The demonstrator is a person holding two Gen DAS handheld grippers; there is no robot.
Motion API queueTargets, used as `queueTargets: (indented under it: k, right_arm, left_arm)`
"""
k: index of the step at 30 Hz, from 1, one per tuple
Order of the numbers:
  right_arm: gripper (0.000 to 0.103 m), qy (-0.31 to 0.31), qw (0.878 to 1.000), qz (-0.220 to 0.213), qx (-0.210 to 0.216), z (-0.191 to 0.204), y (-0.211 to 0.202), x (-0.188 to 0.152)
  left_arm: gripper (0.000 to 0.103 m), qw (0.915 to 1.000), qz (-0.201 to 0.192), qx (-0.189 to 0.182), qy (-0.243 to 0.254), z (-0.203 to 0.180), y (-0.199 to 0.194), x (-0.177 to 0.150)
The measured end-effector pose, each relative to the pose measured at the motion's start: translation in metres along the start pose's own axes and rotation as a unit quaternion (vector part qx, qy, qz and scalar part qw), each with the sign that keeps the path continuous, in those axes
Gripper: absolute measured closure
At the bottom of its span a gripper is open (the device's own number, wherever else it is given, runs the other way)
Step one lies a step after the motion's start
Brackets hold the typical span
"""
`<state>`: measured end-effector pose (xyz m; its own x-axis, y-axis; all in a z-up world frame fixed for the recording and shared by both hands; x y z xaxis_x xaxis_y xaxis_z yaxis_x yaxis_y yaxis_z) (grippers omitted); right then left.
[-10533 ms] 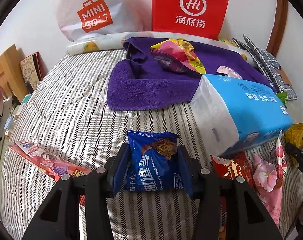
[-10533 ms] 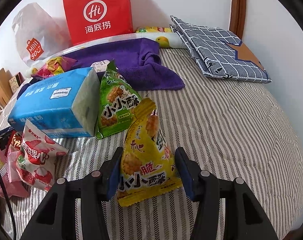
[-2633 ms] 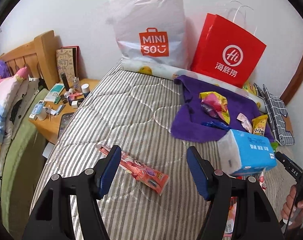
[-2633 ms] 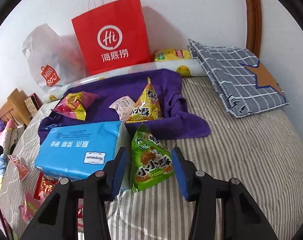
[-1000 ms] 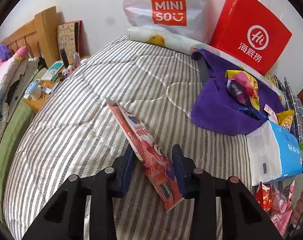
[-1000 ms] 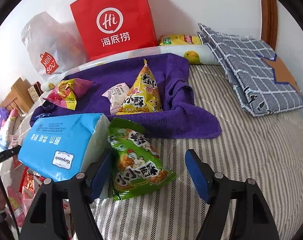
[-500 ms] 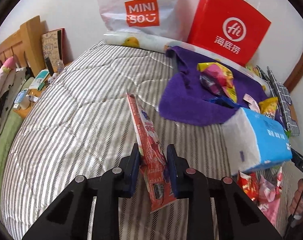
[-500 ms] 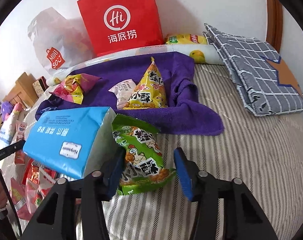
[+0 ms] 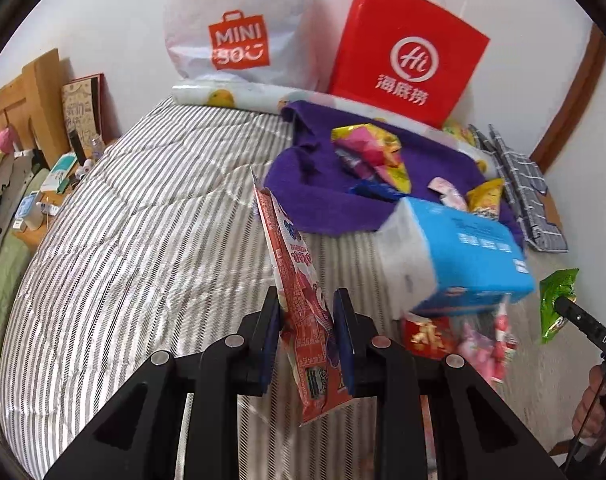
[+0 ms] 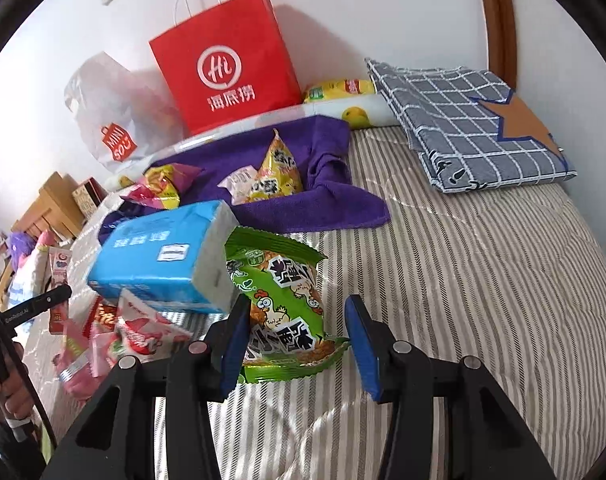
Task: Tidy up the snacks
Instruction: 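Lift both held packets and carry them over the purple towel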
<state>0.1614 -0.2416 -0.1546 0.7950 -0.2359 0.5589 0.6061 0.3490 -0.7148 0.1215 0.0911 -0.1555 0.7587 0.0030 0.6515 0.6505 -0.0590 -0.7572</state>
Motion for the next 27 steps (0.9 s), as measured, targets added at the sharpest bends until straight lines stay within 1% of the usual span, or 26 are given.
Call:
queueTargets:
  k: [6, 9, 15, 19, 24, 27]
  right_arm:
    - [0.058, 0.004, 1.0, -0.026, 0.014, 0.012, -0.022, -0.002]
    - [0.058, -0.001, 0.999, -0.036, 0.014, 0.019, -0.028, 0.002]
    - [0.058, -0.008, 0.999, -0.043, 0.018, 0.035, -0.035, 0.014]
    - [0.058, -0.014, 0.999, -0.045, 0.018, 0.045, -0.037, 0.018]
    - [0.058, -0.021, 0.998, -0.044, 0.029, 0.059, -0.035, 0.024]
    - [0.058, -0.024, 0.998, -0.043, 0.036, 0.069, -0.032, 0.027]
  left_arm:
    - [0.077, 0.9998, -0.014, -0.001, 0.014, -0.018, -0.016, 0.006]
    - [0.077, 0.9996, -0.018, -0.004, 0.022, -0.028, -0.021, 0.012]
    - [0.077, 0.9987, -0.031, -0.014, 0.037, -0.046, -0.029, 0.027]
    - [0.077, 0.9983, -0.036, -0.026, 0.036, -0.052, -0.03, 0.037]
    - [0.077, 0.9973, -0.044, -0.043, 0.039, -0.058, -0.031, 0.051]
    - [0.077, 0.9968, -0.049, -0.046, 0.044, -0.061, -0.03, 0.06]
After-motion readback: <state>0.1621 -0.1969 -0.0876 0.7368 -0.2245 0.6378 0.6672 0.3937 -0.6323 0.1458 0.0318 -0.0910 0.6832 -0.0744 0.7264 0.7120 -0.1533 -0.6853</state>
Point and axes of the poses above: each gripper's, at about its wrist camera, not at the fingertips, and y roughly the way its jaws point, z to its left, x to its top, the point moved 2 cm from there along y, roughly the way its jaws point, and after that the axes turned 15 degrees about y, right-handed, at the moved point
